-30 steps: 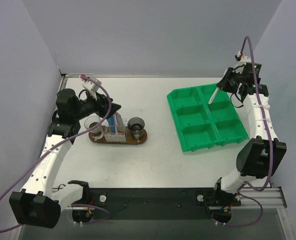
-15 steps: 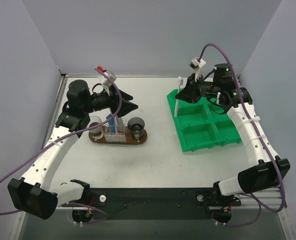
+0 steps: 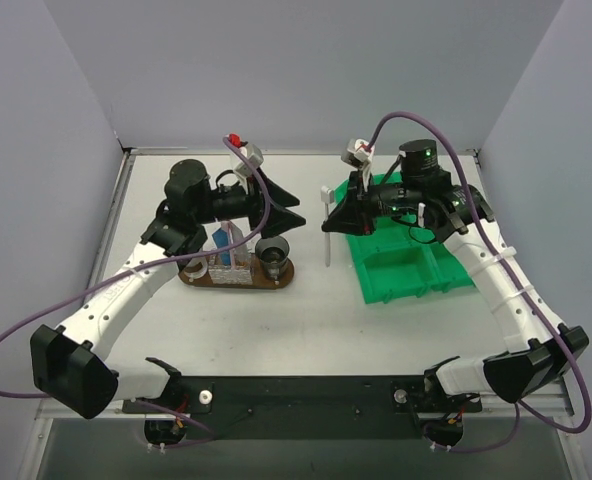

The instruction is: Prepare toiletry sets of a toothbrush and toothpaste on the tray

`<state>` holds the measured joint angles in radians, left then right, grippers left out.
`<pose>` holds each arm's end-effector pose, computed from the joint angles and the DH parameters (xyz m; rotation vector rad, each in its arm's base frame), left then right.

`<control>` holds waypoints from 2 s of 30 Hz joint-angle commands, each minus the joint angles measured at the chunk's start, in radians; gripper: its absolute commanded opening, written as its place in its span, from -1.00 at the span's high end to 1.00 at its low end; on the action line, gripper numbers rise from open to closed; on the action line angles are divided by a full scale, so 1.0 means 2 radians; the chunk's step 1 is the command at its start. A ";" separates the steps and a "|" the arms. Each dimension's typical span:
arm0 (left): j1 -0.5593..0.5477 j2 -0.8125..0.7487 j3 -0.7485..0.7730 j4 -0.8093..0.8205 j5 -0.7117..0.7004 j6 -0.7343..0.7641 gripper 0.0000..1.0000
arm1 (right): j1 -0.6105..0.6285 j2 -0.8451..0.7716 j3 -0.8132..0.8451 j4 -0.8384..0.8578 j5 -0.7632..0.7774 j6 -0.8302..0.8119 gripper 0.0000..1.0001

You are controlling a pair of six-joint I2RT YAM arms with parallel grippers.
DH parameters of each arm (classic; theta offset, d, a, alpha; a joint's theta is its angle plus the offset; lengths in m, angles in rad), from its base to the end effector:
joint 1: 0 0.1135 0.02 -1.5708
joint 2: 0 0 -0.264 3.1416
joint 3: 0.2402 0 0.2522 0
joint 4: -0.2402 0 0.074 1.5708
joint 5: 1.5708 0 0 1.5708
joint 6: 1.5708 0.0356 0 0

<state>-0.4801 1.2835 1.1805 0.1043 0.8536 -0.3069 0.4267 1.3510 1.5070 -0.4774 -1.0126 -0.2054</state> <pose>0.2470 -0.1589 0.4013 0.8467 1.4999 -1.2601 0.2453 0.1447 0.4391 -1.2036 1.4395 1.0989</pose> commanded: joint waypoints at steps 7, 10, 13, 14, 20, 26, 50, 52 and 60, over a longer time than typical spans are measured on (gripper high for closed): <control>-0.023 0.016 0.001 0.135 0.054 -0.057 -0.38 | 0.034 0.019 -0.007 -0.004 -0.055 -0.018 1.00; -0.025 0.020 0.002 0.142 0.060 -0.064 -0.32 | 0.040 0.024 -0.005 -0.004 -0.052 -0.020 1.00; -0.028 0.022 -0.003 0.153 0.066 -0.069 -0.28 | 0.042 0.028 -0.003 -0.005 -0.048 -0.021 1.00; -0.030 0.021 -0.006 0.156 0.068 -0.068 -0.28 | 0.044 0.028 -0.002 -0.006 -0.047 -0.020 1.00; -0.034 0.019 -0.026 0.165 0.065 -0.061 -0.27 | 0.045 0.030 0.003 -0.006 -0.045 -0.018 1.00; -0.036 0.022 -0.032 0.177 0.063 -0.068 -0.18 | 0.049 0.032 0.005 -0.007 -0.042 -0.017 1.00; -0.037 0.030 -0.040 0.204 0.065 -0.093 0.50 | 0.055 0.029 -0.010 -0.007 -0.034 -0.025 1.00; -0.037 0.030 -0.044 0.205 0.063 -0.093 0.67 | 0.055 0.029 -0.010 -0.007 -0.034 -0.025 1.00; -0.035 0.019 -0.046 0.197 0.059 -0.086 1.00 | 0.057 0.028 -0.013 -0.007 -0.018 -0.025 0.91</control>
<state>-0.5503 1.3415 1.0882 0.4625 0.9737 -0.4999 0.5304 1.4067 1.4899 -0.4992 -1.0344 -0.2417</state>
